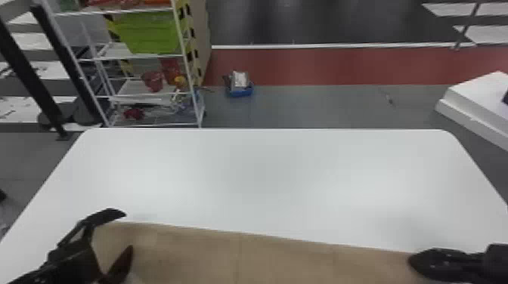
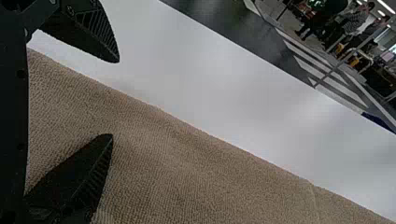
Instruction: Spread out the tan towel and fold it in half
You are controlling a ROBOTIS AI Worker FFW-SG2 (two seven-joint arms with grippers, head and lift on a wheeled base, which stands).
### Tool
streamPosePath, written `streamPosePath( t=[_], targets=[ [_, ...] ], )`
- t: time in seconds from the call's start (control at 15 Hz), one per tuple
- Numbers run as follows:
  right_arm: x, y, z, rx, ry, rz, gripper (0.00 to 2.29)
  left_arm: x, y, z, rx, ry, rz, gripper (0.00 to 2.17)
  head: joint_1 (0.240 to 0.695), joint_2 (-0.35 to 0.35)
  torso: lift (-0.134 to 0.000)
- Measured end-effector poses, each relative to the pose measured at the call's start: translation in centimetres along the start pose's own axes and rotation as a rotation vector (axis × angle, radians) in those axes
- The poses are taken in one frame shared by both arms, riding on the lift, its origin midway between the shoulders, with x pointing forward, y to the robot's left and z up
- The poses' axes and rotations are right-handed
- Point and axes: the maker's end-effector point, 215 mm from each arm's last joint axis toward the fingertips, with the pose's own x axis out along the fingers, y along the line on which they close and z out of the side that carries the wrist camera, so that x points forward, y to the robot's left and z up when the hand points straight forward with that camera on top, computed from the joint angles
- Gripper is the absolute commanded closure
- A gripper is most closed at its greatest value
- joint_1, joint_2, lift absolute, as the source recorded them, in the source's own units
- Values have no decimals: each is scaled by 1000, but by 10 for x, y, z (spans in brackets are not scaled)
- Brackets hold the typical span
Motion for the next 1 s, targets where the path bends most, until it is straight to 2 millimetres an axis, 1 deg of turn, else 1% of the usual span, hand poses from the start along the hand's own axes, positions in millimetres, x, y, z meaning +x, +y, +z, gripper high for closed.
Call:
streamPosePath(
  t=[0.2,0.33,0.53,0.67,0.87,0.93,1.0],
  targets=[
    [-2,-12,7,-16,1,-21,994,-6,5,3,-1,-6,8,120,695,47,-124],
    [-3,-23,13,-29,4,-40,994,-7,8,4,2,-7,12,120,695,39,-124],
    [-5,-39,29,-48,-4,-66,994,-12,19,6,4,-11,42,120,695,33,-124],
    [-2,-44,40,-64,-5,-72,994,-22,30,13,-4,-24,78,120,695,38,-124],
    [-2,-49,52,-77,-17,-78,977,-36,39,23,-28,-47,122,124,695,39,-124],
    [-5,-48,58,-70,-39,-78,822,-44,46,25,-51,-64,151,124,695,45,-124],
    [-12,-43,67,-54,-86,-79,424,-57,60,27,-101,-96,206,120,695,54,-124]
  ],
)
